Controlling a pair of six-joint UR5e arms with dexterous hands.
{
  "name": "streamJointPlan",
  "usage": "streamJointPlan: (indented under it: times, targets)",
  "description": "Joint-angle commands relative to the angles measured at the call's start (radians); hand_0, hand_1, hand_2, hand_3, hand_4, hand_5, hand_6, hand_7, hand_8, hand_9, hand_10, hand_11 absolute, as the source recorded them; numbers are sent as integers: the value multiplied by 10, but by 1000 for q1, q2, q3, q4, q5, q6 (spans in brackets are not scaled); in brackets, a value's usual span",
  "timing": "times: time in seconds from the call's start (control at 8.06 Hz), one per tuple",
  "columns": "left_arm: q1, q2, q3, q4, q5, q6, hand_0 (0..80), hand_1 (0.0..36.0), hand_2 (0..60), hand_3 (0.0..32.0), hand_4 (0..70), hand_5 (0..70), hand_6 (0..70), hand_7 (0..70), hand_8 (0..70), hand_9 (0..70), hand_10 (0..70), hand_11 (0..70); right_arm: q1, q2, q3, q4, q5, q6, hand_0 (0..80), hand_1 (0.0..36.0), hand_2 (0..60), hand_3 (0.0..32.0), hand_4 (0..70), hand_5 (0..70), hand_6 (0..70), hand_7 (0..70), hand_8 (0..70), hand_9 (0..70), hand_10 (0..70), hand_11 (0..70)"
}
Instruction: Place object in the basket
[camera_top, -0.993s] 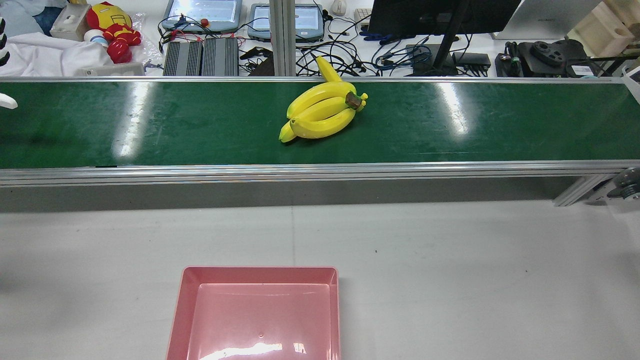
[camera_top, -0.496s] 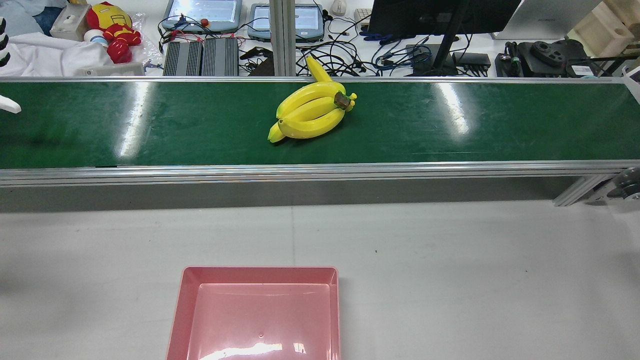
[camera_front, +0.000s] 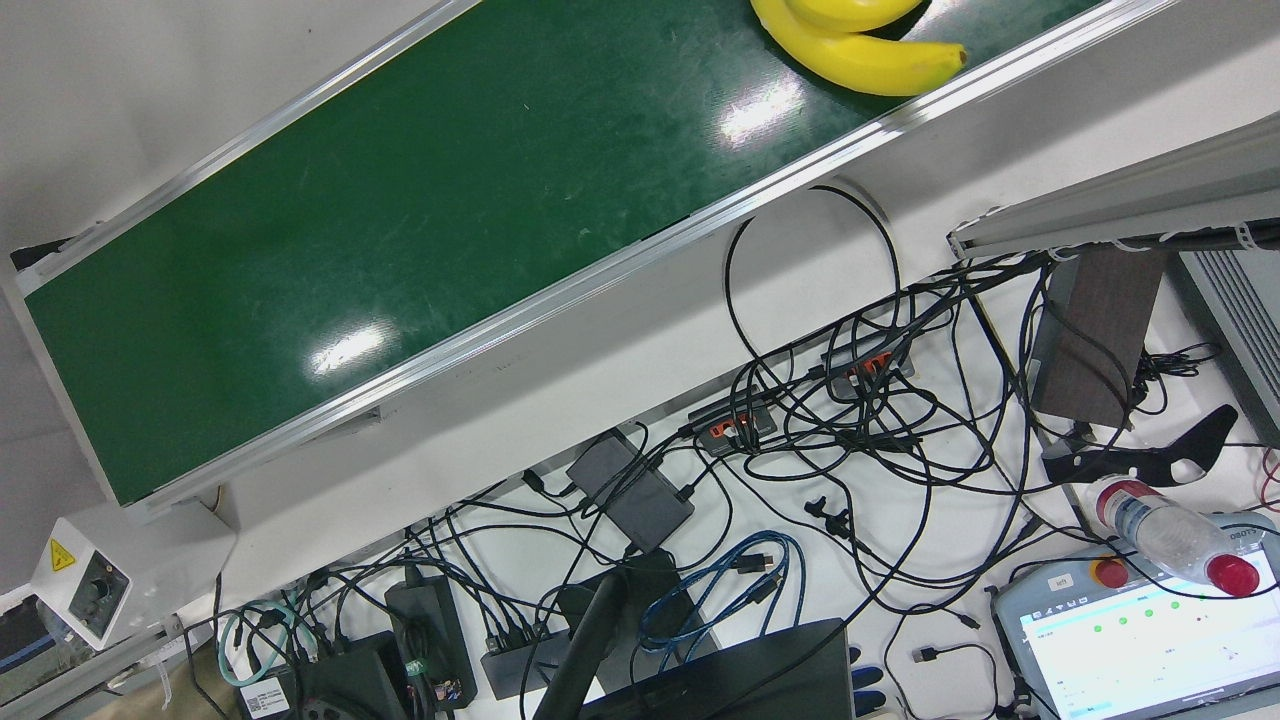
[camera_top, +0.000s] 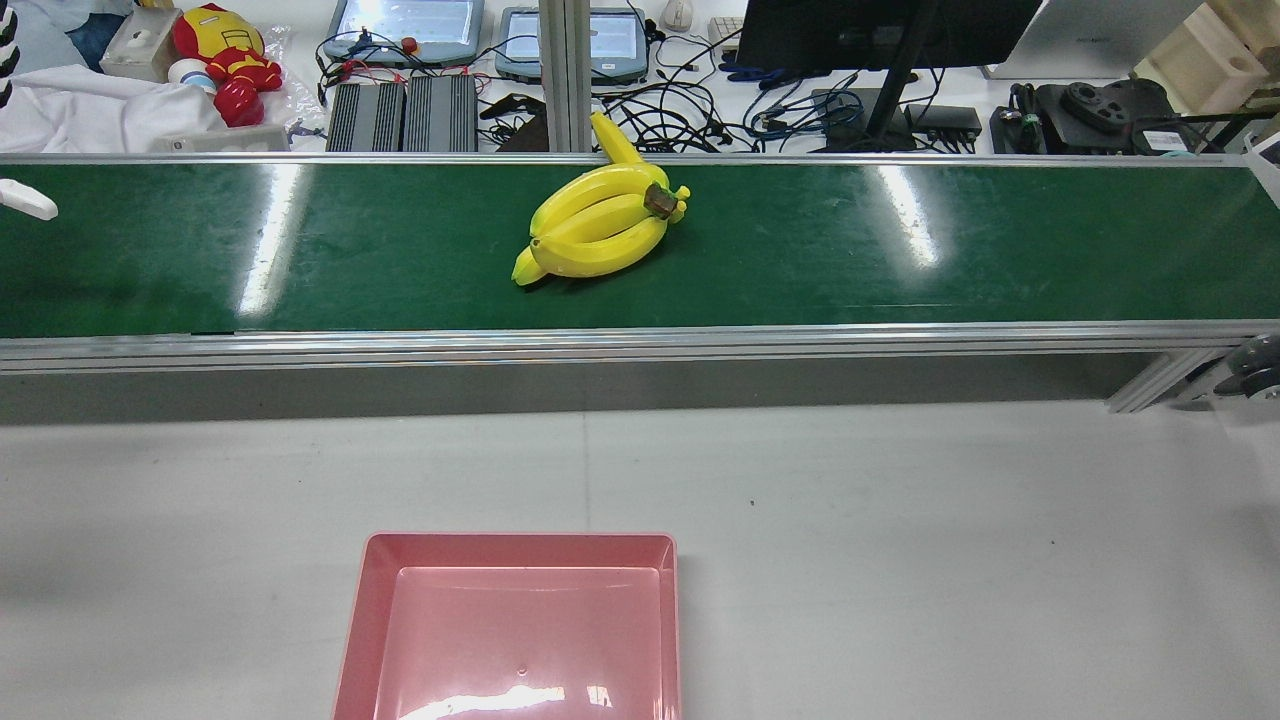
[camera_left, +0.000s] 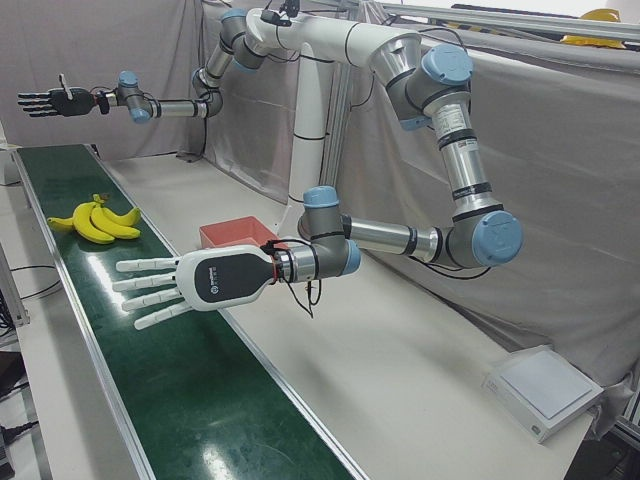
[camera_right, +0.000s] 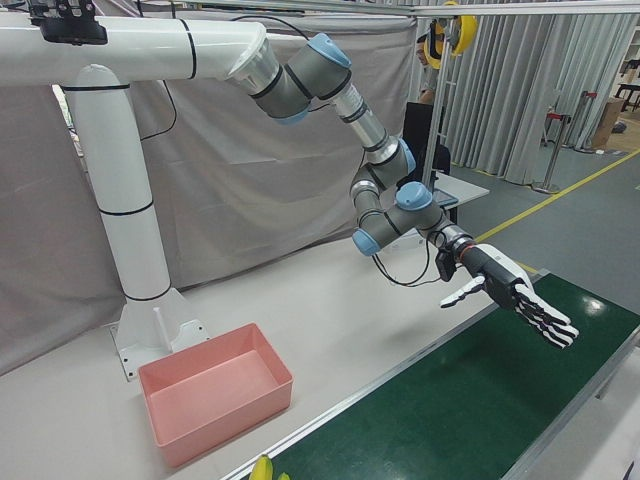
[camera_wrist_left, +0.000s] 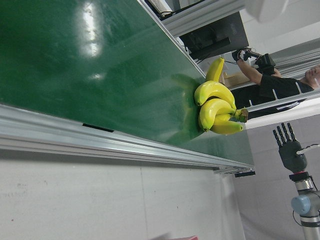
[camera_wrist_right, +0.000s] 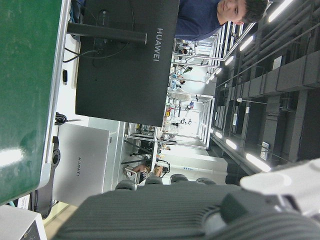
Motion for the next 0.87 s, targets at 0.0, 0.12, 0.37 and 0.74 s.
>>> streamJointPlan:
  times: [0.0, 0.12, 0.37, 0.74]
  targets:
    - [5, -70, -40, 126, -1, 106, 677, 151, 0, 124, 4, 0, 0, 0, 17, 35, 0, 19, 0, 0, 0, 0, 0, 1, 0, 0, 0, 0, 0, 0, 0, 0, 0, 0, 0, 0]
    - [20, -118, -40, 182, -1, 157, 670, 153, 0, 130, 1, 0, 0, 0, 11, 29, 0, 13, 0, 0, 2, 0, 0, 1, 0, 0, 0, 0, 0, 0, 0, 0, 0, 0, 0, 0]
    - [86, -187, -39, 274, -2, 215, 659, 161, 0, 114, 12, 0, 0, 0, 21, 41, 0, 5, 0, 0, 2, 0, 0, 1, 0, 0, 0, 0, 0, 0, 0, 0, 0, 0, 0, 0]
    - [150, -259, -40, 403, -2, 308, 653, 163, 0, 122, 0, 0, 0, 0, 22, 39, 0, 2, 0, 0, 2, 0, 0, 1, 0, 0, 0, 0, 0, 0, 0, 0, 0, 0, 0, 0]
